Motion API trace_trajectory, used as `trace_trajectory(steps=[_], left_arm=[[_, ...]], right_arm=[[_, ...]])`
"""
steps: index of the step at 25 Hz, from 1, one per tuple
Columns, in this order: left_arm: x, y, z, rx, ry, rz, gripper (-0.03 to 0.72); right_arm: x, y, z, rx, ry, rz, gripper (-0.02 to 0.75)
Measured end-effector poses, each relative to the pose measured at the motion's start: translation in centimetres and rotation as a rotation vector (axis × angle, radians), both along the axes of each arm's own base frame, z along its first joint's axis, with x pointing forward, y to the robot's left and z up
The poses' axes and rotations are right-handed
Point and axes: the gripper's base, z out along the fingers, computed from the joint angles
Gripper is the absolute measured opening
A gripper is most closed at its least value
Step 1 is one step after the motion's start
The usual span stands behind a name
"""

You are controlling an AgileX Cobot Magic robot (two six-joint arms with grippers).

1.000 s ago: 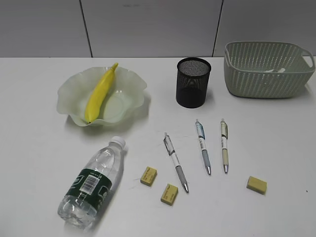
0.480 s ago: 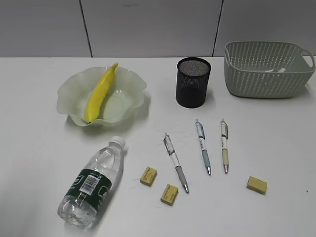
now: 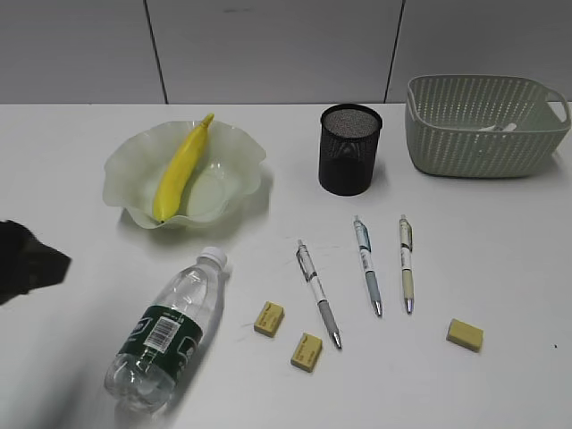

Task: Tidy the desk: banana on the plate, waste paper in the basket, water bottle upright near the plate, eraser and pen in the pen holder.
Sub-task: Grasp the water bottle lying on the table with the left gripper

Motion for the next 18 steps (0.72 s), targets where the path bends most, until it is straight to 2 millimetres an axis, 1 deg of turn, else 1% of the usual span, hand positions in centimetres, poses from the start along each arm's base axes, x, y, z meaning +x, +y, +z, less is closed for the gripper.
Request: trace_trajectory(steps=[3,5,8,12,15,18], left_arm=[[1.0,-2.5,-1.2,0.018,0.07,-0.048,0.44],[1.9,-3.8,-1.8,0.032,0.107,-0.063,0.464],[3.3,-5.8,-2.6,0.053,0.146,-0.092,0.505],[4.8,-8.4,-3.9,0.093,0.204,-0.131,0.552],[6.0,-9.8,-4.8,0.119,0.234,-0.142,0.592],[7.2,-10.6,-5.9,0.154,0.256,-0.142,0.606]], right_arm=[[0.0,0.0,0.0,0.0,0.0,0.0,0.424],[0.0,0.0,0.0,0.0,0.0,0.0,0.421],[0.0,0.0,0.0,0.0,0.0,0.0,0.397],[0.0,0.0,0.0,0.0,0.0,0.0,0.343],[0.0,0.0,0.0,0.0,0.0,0.0,0.307],[0.0,0.0,0.0,0.0,0.0,0.0,0.294]])
